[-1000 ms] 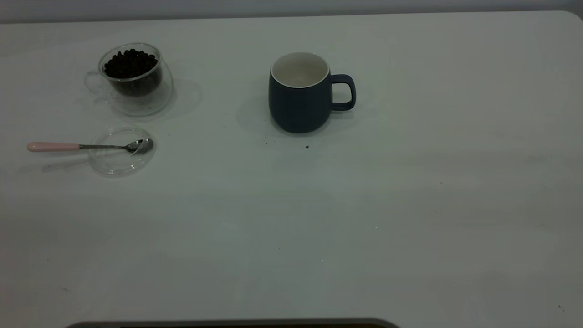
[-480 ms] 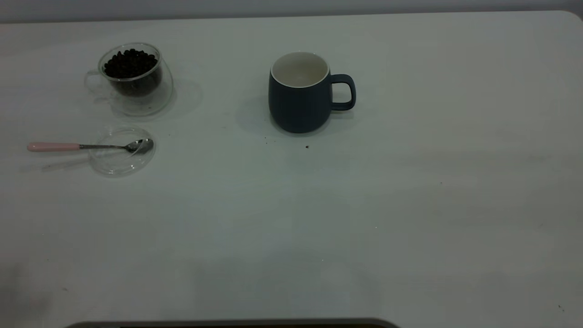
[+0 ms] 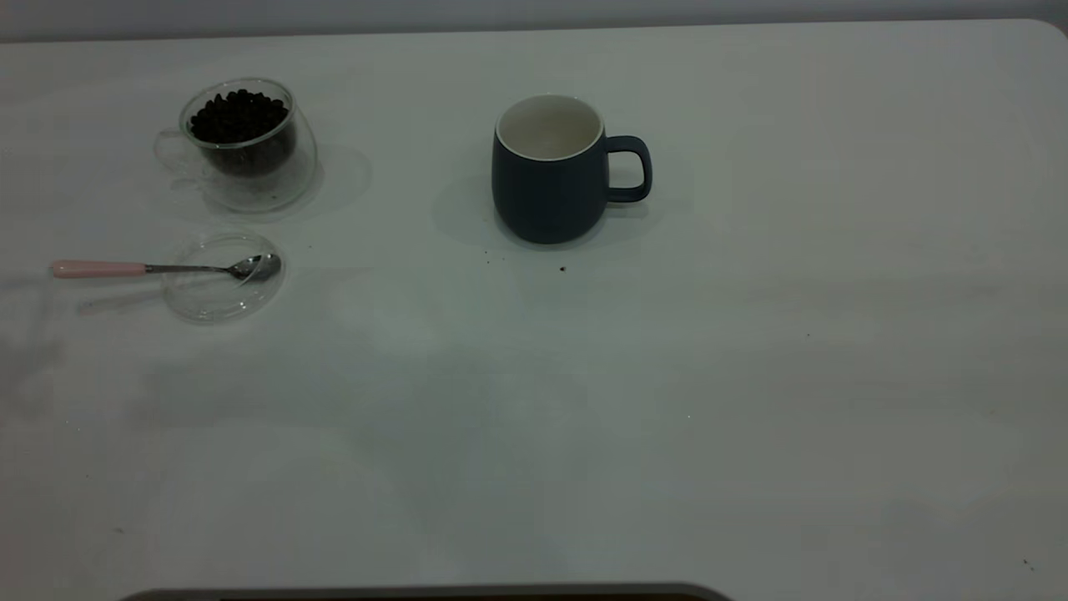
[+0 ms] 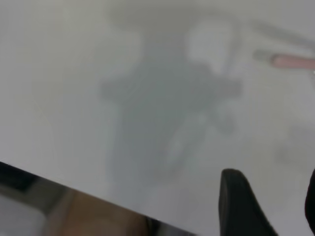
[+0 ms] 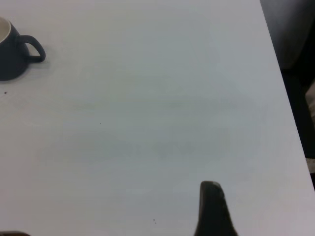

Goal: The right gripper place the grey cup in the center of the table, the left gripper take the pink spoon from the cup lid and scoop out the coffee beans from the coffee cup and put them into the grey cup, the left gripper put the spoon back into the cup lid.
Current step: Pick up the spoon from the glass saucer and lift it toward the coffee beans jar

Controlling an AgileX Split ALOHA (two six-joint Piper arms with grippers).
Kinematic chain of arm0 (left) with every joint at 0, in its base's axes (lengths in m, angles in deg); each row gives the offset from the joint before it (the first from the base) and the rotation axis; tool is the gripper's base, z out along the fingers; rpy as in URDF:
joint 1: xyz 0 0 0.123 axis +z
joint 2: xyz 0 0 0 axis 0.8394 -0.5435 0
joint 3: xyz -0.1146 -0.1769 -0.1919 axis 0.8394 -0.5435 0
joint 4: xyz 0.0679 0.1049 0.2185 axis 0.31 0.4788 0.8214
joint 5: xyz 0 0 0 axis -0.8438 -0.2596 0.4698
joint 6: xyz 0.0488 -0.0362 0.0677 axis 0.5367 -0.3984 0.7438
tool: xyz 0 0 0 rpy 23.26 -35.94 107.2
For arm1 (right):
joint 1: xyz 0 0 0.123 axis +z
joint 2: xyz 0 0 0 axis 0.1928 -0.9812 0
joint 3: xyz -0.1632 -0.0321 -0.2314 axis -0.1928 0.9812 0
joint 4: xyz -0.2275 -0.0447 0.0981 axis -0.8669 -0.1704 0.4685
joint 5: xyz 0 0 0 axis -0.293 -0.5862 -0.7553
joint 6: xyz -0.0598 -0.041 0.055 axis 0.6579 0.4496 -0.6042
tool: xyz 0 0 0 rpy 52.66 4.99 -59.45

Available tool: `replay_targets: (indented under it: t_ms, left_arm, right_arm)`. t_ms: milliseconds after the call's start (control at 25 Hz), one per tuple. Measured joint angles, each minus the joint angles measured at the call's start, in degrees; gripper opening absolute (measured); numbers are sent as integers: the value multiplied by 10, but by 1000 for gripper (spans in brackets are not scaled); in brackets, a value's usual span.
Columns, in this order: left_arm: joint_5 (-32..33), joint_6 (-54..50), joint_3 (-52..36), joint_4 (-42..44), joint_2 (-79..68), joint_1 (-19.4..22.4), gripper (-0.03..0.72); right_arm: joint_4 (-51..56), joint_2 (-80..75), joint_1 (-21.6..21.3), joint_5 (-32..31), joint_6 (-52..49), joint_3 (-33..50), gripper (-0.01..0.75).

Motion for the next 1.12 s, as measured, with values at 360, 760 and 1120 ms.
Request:
replay_targets:
  t_ms: [360, 760, 1120]
  left_arm:
    - [36, 430, 23, -310, -151, 179, 389]
    - [8, 667, 50, -445, -264, 259, 389]
    - [9, 681, 80, -482, -329, 251, 589]
  right_arm:
    - [0, 0, 0, 0, 0, 0, 531]
    - [0, 0, 0, 0, 0, 0, 531]
    - [0, 0, 0, 0, 0, 0, 531]
